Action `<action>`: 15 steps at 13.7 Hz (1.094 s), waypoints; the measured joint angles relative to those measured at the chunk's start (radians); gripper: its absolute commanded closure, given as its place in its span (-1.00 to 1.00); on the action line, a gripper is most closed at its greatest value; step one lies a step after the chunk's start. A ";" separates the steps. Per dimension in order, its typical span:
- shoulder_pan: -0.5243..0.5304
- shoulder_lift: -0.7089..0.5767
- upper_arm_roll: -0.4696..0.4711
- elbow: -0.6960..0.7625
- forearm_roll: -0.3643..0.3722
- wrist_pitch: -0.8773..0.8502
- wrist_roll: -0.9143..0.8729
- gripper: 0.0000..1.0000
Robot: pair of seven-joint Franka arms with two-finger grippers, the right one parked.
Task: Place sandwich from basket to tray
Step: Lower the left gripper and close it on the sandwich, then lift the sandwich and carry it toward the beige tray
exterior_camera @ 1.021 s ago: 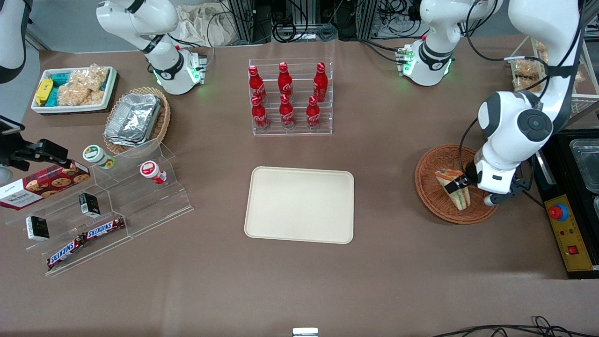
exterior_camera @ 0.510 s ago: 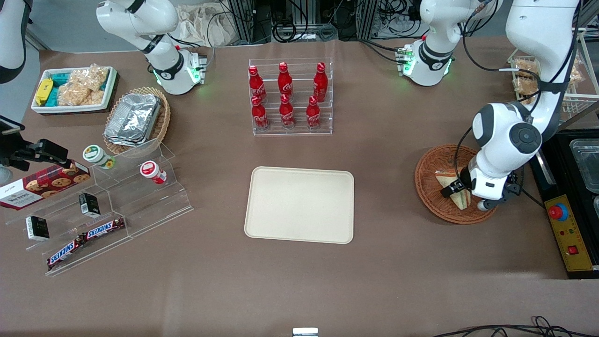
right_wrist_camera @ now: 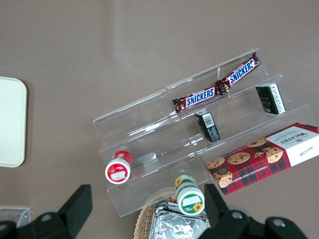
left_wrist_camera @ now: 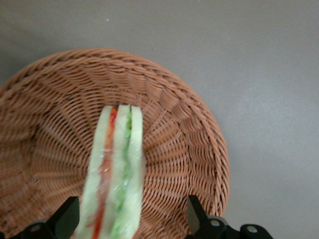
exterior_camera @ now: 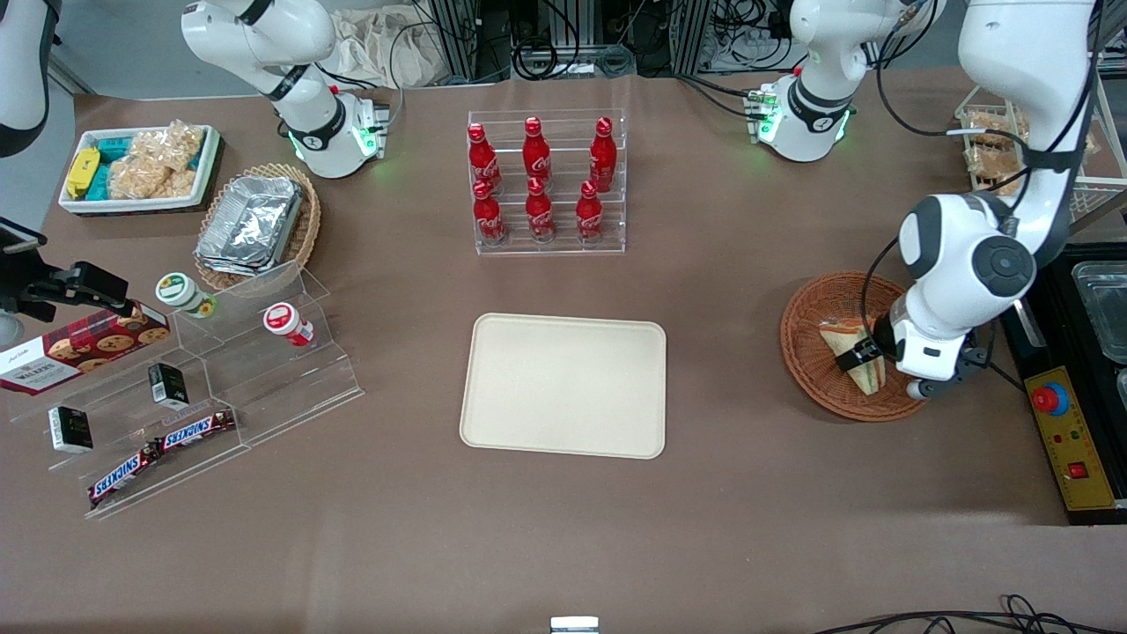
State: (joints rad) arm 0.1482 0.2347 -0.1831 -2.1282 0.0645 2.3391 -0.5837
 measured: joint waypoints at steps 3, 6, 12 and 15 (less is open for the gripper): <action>0.000 -0.016 0.000 0.042 0.000 -0.077 0.000 -0.92; 0.010 -0.009 0.003 -0.012 0.000 -0.004 0.000 -0.92; 0.017 0.067 0.003 -0.101 0.000 0.172 0.001 0.99; 0.015 0.061 -0.002 -0.082 0.001 0.160 0.002 1.00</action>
State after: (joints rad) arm 0.1634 0.2959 -0.1854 -2.2101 0.0652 2.4993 -0.5814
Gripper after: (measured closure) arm 0.515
